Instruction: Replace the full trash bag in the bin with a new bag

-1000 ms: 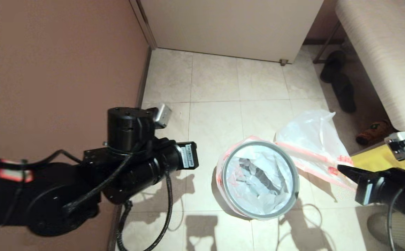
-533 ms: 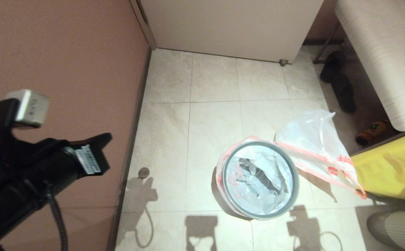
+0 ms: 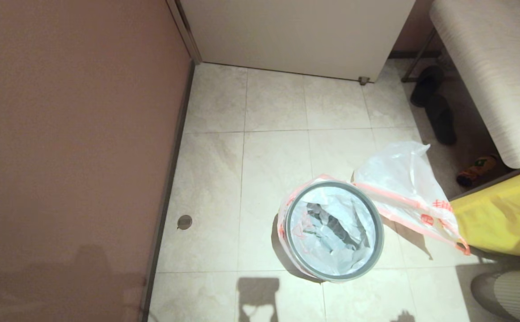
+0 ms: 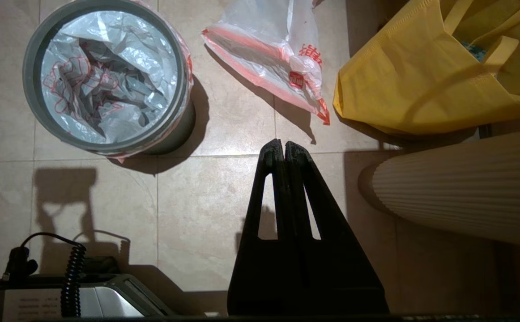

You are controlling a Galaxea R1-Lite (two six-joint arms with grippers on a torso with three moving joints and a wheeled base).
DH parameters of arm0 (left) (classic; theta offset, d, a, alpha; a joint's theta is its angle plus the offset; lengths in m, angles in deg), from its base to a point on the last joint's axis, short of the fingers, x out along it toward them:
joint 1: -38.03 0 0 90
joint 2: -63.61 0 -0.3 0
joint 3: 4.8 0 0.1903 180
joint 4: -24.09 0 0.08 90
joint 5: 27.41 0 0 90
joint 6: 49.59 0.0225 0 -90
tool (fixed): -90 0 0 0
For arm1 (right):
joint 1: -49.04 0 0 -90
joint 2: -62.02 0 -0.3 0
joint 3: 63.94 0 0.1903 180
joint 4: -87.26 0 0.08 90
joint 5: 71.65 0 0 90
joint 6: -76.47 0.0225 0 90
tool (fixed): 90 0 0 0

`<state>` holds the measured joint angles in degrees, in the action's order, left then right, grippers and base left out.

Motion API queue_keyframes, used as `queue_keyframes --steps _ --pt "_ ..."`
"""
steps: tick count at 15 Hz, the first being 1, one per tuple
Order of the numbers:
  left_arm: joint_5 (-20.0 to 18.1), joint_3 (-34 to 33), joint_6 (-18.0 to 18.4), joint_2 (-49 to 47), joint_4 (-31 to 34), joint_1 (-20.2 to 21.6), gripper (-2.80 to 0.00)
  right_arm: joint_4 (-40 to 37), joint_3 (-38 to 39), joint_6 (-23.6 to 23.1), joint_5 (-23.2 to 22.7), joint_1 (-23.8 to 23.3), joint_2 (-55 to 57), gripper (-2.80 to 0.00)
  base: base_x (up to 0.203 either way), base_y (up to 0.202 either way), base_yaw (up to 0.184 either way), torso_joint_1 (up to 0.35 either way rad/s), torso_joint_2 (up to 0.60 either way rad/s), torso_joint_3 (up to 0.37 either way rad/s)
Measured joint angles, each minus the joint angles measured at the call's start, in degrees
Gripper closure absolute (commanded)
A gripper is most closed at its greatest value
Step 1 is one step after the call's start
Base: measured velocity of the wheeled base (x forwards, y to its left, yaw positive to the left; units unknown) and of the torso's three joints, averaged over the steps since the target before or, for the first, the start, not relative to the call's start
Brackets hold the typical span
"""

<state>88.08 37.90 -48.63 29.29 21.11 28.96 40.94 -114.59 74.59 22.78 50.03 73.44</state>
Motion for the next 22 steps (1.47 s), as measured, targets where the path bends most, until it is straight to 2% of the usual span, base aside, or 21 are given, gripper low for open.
queue_keyframes --steps 4,8,10,12,14,16,18,20,22 --pt "-0.49 -5.52 -0.18 12.7 9.0 2.96 0.0 -2.98 3.16 -1.8 -0.11 -0.74 -7.43 0.0 0.0 0.0 0.0 0.0 0.0 0.0" --pt "0.05 -8.84 0.08 17.07 9.11 5.12 0.0 -2.1 7.72 -3.7 -0.04 -0.75 -10.86 0.0 0.0 0.0 0.0 0.0 0.0 0.0" --pt "-1.42 -9.0 0.77 18.79 11.38 9.62 0.0 -0.66 9.05 -3.61 0.03 -0.74 -11.33 0.0 0.0 0.0 0.0 0.0 0.0 0.0" --pt "-3.2 -10.18 0.6 21.75 13.68 10.76 0.0 -0.01 10.2 -3.61 -0.11 -0.74 -11.49 0.0 0.0 0.0 0.0 0.0 0.0 0.0" --pt "-8.3 -12.37 0.52 27.16 17.94 10.12 0.0 1.54 11.97 -3.29 -0.1 -0.74 -11.58 0.0 0.0 0.0 0.0 0.0 0.0 0.0" --pt "-16.51 -15.81 -0.82 31.38 23.37 9.34 0.0 6.61 15.21 -3.16 -0.1 -0.74 -11.58 0.0 0.0 0.0 0.0 0.0 0.0 0.0" --pt "-22.88 -17.95 -0.48 33.07 24.6 9.08 0.0 13.23 20.06 -3.61 -0.16 -0.76 -11.58 0.0 0.0 0.0 0.0 0.0 0.0 0.0" --pt "-25.08 -18.74 2.09 33.9 27.31 9.04 0.0 18.51 22.85 -3.96 -0.64 -0.74 -11.58 0.0 0.0 0.0 0.0 0.0 0.0 0.0" --pt "-25.27 -18.86 2.76 34.25 27.69 9.05 0.0 19.05 23.7 -3.99 -1.7 -0.74 -11.58 0.0 0.0 0.0 0.0 0.0 0.0 0.0"
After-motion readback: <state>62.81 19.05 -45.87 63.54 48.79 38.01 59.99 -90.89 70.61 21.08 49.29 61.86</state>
